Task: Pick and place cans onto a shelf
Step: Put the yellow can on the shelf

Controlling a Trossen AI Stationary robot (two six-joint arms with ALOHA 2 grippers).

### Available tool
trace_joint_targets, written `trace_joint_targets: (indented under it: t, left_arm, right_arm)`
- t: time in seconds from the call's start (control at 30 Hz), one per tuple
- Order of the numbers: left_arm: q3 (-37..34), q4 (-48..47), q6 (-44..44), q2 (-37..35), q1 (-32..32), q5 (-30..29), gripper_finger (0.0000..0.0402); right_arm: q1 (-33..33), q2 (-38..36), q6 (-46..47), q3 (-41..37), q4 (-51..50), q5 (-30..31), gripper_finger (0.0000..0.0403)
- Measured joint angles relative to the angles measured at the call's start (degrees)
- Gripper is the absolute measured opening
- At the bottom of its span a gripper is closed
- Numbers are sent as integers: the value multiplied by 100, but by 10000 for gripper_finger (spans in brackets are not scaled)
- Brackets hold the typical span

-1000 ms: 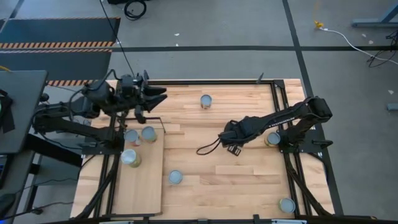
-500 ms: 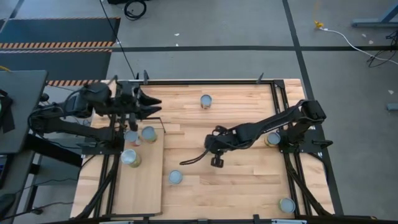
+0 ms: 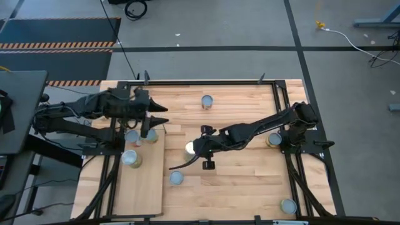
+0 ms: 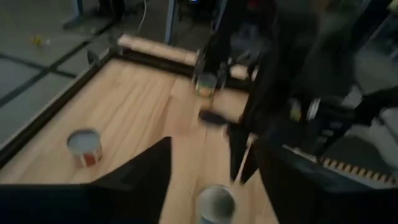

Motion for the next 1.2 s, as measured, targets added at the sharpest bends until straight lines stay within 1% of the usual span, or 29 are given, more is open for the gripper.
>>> trace_joint_targets:
  t: [0.13, 0.23, 0.33, 0.47, 0.6, 0.8, 0.97, 1.07, 1.2]
  left_arm:
    - [0, -98, 13, 314, 0, 8, 302]
    - [0, -280, -28, 535, -105, 211, 326]
    - [0, -714, -57, 810, -433, 279, 331]
    - [0, -998, -57, 1276, -934, 297, 330]
    - [0, -972, -59, 1842, -1231, 184, 330]
    - [-2, -929, 142, 2843, -1448, 149, 330]
    - [-2, -851, 211, 3534, -1598, 106, 330]
    - [-2, -842, 93, 3839, -1604, -73, 330]
    - [-2, -834, -220, 4064, -1505, -300, 330]
  right_arm:
    - [-6, -121, -115, 26, -86, 102, 138]
    - [-24, -165, -107, 15, -392, 135, 179]
    - [-13, -440, 4, 17, -786, 240, 215]
    - [55, -836, 397, 17, -1468, 701, 258]
    - [50, -1213, 668, 19, -1896, 987, 301]
    - [-61, -1530, 930, 19, -2446, 1091, 364]
    - [-44, -1632, 637, 19, -2658, 1070, 396]
    - [-46, -1645, 599, 19, -2698, 953, 398]
    - [-4, -1639, 606, 19, -2758, 782, 398]
